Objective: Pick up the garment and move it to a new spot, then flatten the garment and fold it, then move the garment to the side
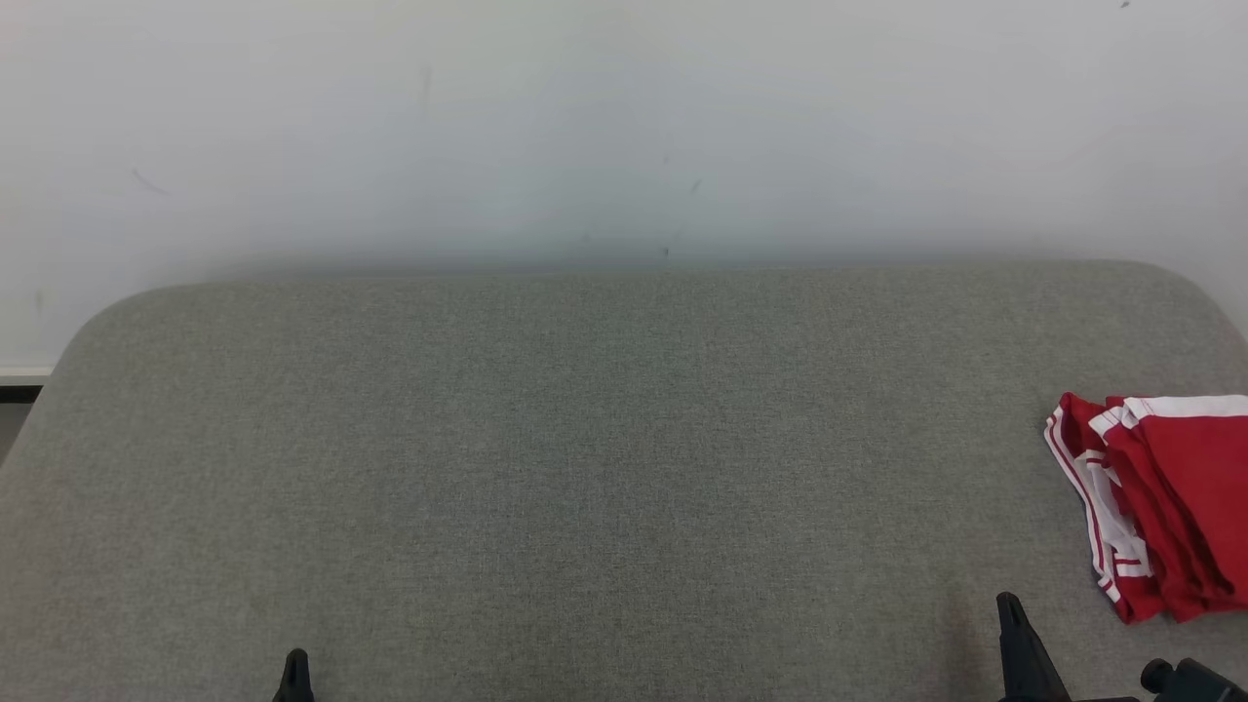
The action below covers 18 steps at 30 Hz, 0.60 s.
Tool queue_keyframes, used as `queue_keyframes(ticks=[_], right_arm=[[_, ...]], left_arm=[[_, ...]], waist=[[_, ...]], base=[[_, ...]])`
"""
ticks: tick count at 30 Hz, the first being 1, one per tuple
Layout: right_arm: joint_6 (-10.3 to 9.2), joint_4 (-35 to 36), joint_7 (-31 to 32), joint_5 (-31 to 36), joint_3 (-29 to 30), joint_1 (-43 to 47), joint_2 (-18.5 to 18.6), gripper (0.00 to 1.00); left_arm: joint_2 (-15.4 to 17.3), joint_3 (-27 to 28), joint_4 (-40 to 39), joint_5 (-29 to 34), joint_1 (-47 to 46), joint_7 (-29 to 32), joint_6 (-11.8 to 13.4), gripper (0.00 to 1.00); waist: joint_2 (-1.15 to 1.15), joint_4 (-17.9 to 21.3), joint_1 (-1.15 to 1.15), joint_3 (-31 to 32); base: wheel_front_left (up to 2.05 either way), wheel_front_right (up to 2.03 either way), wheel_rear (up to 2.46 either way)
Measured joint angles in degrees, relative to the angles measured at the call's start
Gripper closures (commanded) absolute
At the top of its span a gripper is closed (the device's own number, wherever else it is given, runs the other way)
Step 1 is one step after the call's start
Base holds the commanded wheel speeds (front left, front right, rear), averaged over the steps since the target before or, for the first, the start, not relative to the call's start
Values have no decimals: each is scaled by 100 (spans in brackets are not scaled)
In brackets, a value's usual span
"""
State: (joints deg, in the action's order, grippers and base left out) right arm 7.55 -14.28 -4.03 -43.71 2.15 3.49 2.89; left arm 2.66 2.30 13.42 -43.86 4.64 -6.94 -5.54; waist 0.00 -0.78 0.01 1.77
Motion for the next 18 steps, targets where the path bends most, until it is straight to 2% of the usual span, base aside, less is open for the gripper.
queue_keyframes(ticks=[18], right_arm=[[0,4,257,-1189,103,-241,1,100]], left_arm=[[1,109,14,-1225,-263,345,-46,100]], waist=[[0,14,0,-35]], base=[[0,0,0]])
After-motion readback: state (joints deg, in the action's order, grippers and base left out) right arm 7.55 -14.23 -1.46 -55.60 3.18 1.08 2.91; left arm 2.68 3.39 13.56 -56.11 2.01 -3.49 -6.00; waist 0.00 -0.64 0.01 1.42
